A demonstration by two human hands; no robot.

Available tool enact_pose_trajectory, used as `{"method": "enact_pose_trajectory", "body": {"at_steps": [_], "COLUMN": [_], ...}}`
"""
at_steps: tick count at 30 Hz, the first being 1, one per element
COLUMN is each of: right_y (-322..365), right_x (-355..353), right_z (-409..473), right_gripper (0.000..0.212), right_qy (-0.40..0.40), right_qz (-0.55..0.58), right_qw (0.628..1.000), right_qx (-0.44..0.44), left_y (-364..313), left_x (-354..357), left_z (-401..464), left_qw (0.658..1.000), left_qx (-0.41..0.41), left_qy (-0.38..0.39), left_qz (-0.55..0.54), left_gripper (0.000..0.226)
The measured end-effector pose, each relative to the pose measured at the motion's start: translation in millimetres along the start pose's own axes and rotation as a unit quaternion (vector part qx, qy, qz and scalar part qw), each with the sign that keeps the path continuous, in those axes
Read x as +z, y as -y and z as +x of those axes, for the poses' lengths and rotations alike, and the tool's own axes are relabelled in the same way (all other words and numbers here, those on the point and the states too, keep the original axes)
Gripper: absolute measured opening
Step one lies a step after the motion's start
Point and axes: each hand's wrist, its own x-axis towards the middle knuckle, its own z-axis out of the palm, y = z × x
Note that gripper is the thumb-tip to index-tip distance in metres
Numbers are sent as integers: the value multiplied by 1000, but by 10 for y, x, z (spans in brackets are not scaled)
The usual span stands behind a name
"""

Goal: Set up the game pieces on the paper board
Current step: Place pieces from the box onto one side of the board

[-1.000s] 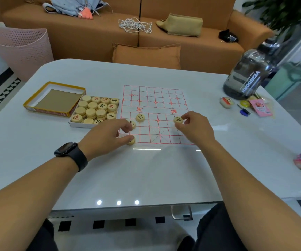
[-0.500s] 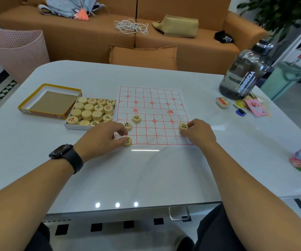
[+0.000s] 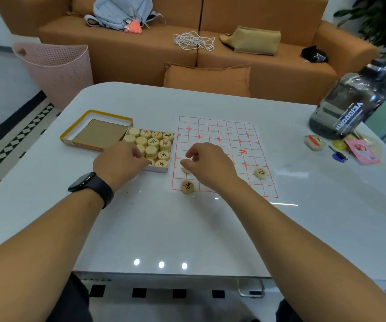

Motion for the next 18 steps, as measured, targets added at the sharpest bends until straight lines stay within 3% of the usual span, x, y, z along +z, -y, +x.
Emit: {"method": "enact_pose_trajectory", "body": {"at_steps": [6,10,18], "right_y": [335,397,516], "right_x": [190,300,388], "right_z": [385,634,767], "right_gripper": [17,18,23], "right_qy": [39,68,102], "right_qz": [-54,-94,-190], "right_qw": [998,993,977], "right_qx": [-19,10,-1], "left_y": [-4,-49,-204], "left_x": [39,69,92], "left_z": [154,224,295], "left_qw": [999,997,992], "left_qx": [-16,-22,-44], "left_qy": [42,69,75], "left_qz": [4,23,93], "left_gripper": [25,41,18]}}
